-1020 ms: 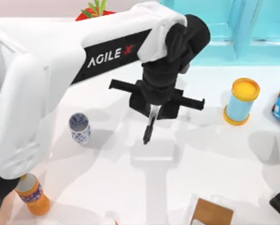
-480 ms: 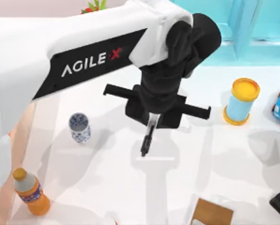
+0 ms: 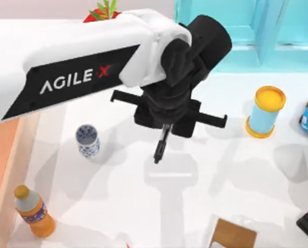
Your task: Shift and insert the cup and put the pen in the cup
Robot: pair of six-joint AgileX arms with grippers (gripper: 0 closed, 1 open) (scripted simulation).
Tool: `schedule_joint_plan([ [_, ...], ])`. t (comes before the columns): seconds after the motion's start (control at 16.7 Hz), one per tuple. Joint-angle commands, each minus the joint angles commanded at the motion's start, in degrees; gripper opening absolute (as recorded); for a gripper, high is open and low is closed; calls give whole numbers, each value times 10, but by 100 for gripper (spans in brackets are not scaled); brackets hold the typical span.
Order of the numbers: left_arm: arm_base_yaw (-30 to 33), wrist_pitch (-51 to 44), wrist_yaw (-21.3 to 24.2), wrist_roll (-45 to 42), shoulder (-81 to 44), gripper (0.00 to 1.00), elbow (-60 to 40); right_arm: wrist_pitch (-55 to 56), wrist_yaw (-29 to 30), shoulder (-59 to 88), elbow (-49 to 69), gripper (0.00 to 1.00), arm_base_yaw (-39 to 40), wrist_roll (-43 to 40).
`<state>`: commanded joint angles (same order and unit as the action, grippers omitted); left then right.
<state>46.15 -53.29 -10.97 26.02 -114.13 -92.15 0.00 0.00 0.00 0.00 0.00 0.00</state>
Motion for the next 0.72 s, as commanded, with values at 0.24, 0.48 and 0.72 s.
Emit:
schedule_joint_plan([
  [0.24,-14,185,-31,-49,74,0,132,0,0,0,0,100,0,0],
  [0.48,-31,413,-64,-111,164,0,294,0,0,0,0,100,0,0],
  [0.72,-47,656,-95,-175,258,0,463,0,0,0,0,100,0,0],
])
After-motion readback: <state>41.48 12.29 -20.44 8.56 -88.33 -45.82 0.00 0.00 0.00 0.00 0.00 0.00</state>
